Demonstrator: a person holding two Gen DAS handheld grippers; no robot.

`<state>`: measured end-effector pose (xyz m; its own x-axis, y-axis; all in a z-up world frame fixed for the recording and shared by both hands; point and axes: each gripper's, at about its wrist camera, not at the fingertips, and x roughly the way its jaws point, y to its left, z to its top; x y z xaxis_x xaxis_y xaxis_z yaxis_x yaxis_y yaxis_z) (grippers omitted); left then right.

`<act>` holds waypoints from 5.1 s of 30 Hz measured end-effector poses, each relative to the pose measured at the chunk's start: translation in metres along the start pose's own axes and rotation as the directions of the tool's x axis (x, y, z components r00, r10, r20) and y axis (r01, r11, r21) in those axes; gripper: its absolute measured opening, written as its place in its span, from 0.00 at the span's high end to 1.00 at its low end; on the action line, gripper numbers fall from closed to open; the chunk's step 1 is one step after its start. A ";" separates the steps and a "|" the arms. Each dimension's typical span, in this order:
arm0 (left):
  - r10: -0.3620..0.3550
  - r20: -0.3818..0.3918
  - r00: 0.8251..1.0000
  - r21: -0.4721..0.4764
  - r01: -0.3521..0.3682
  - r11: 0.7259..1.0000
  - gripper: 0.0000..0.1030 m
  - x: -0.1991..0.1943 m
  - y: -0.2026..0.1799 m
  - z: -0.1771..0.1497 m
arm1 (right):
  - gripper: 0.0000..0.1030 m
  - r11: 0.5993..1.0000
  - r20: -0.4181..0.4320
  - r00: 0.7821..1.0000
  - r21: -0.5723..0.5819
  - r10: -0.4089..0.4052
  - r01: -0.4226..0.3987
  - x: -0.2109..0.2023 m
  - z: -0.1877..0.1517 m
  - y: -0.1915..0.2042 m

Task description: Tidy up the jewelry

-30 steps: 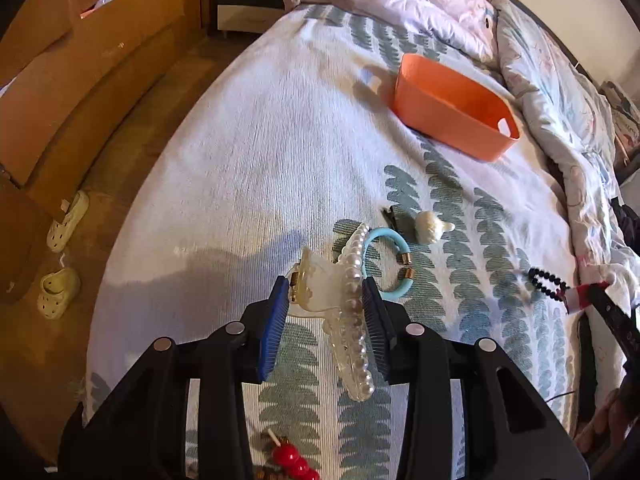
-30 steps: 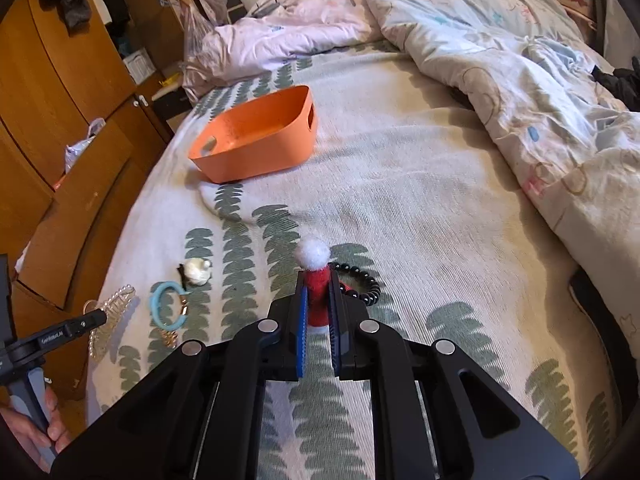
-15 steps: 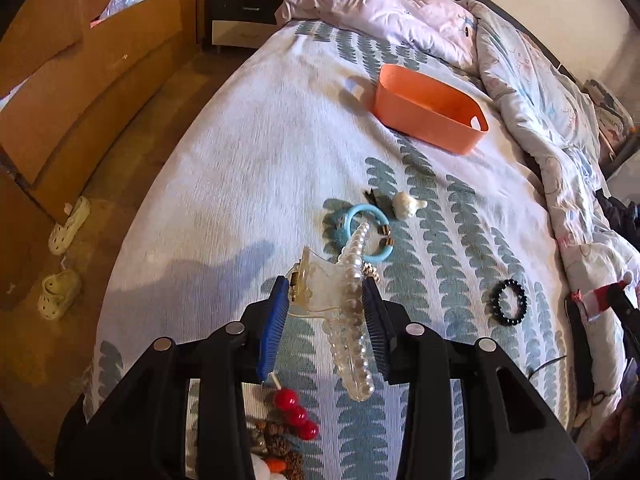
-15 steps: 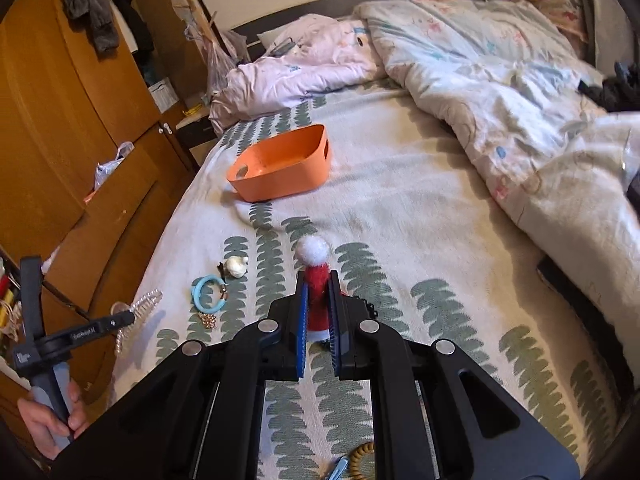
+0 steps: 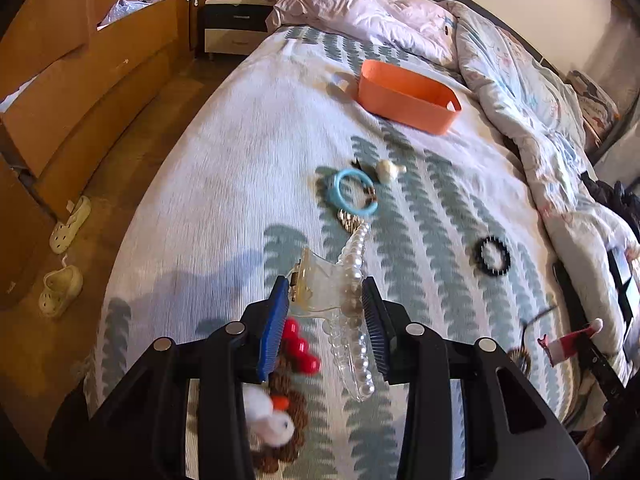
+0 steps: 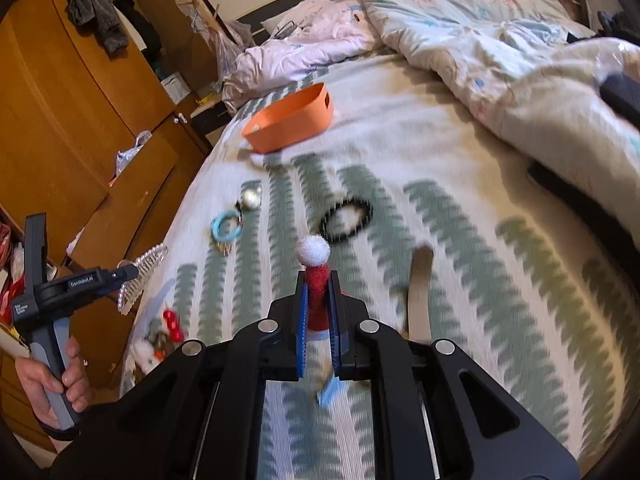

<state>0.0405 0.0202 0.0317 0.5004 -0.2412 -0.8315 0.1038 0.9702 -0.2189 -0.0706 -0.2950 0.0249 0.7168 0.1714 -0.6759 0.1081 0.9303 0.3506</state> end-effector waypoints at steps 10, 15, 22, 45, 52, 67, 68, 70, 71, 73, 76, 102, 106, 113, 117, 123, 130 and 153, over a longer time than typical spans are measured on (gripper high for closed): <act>0.047 -0.068 0.997 0.031 -0.045 0.999 0.63 0.023 0.006 -0.045 | 0.89 0.996 -0.037 0.995 -0.017 -0.091 0.090 0.006 -0.023 -0.011; 0.060 -0.072 0.996 0.053 -0.056 0.997 0.63 0.027 0.001 -0.052 | 0.82 0.989 -0.036 0.990 -0.055 -0.137 0.135 0.012 -0.027 -0.006; 0.041 -0.072 0.997 0.029 -0.039 0.999 0.57 0.026 0.008 -0.049 | 0.78 0.984 -0.018 0.986 -0.075 -0.165 0.163 0.011 -0.027 -0.003; 0.040 -0.026 0.999 0.021 -0.039 0.999 0.36 0.014 0.011 -0.043 | 0.29 0.992 0.070 0.993 -0.076 -0.094 0.099 -0.007 -0.016 -0.010; 0.065 -0.024 0.998 0.033 -0.064 0.997 0.36 0.020 0.005 -0.028 | 0.29 0.984 0.039 0.993 -0.138 -0.111 0.116 0.021 0.009 0.013; 0.060 -0.221 0.973 0.009 -0.060 0.998 0.33 0.116 0.008 0.079 | 0.44 0.994 -0.154 0.983 -0.060 -0.101 0.092 0.150 0.084 0.014; 0.053 -0.236 0.970 0.009 -0.053 0.999 0.33 0.123 0.008 0.082 | 0.44 0.995 -0.164 0.982 -0.054 -0.095 0.087 0.154 0.083 0.012; 0.046 -0.265 0.963 -0.018 -0.053 0.998 0.33 0.138 0.010 0.088 | 0.44 0.996 -0.189 0.978 -0.051 -0.083 0.075 0.165 0.081 0.009; 0.042 -0.268 0.963 -0.020 -0.049 0.999 0.33 0.142 0.009 0.090 | 0.44 0.995 -0.191 0.977 -0.057 -0.091 0.081 0.167 0.080 0.009; 0.048 -0.263 0.964 0.000 -0.050 0.999 0.33 0.146 0.004 0.094 | 0.44 0.993 -0.188 0.976 -0.073 -0.107 0.095 0.170 0.080 0.009; 0.063 -0.242 0.968 0.028 -0.058 0.998 0.33 0.151 -0.005 0.098 | 0.44 0.992 -0.189 0.975 -0.077 -0.113 0.101 0.173 0.082 0.008; 0.166 -0.193 0.967 0.146 -0.139 0.979 0.33 0.183 -0.030 0.096 | 0.57 0.938 -0.184 0.946 -0.273 -0.268 0.213 0.206 0.069 0.029; 0.159 -0.196 0.968 0.142 -0.132 0.981 0.33 0.182 -0.026 0.096 | 0.67 0.881 -0.150 0.915 -0.365 -0.375 0.301 0.212 0.058 0.043; 0.190 -0.179 0.965 0.134 -0.167 0.977 0.63 0.176 -0.020 0.099 | 0.87 0.895 -0.157 0.917 -0.330 -0.366 0.301 0.207 0.060 0.034; 0.187 -0.178 0.966 0.132 -0.165 0.977 0.77 0.175 -0.017 0.100 | 0.88 0.903 -0.157 0.922 -0.313 -0.354 0.293 0.204 0.063 0.033; 0.162 -0.185 0.969 0.139 -0.138 0.981 0.88 0.168 -0.019 0.097 | 0.89 0.919 -0.139 0.936 -0.284 -0.323 0.275 0.190 0.068 0.033; 0.139 -0.169 0.976 0.118 -0.120 0.986 0.88 0.154 -0.018 0.098 | 0.89 0.939 -0.110 0.954 -0.242 -0.279 0.246 0.170 0.074 0.031; 0.101 -0.013 0.995 0.117 -0.099 0.988 0.88 0.038 -0.025 0.060 | 0.89 0.999 0.088 0.996 -0.032 0.020 -0.017 0.003 0.025 0.015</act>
<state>0.1083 -0.0118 0.0364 0.4971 -0.1424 -0.8559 0.1535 0.9853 -0.0747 -0.0500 -0.2892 0.0446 0.7769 0.1607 -0.6087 0.0733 0.9372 0.3410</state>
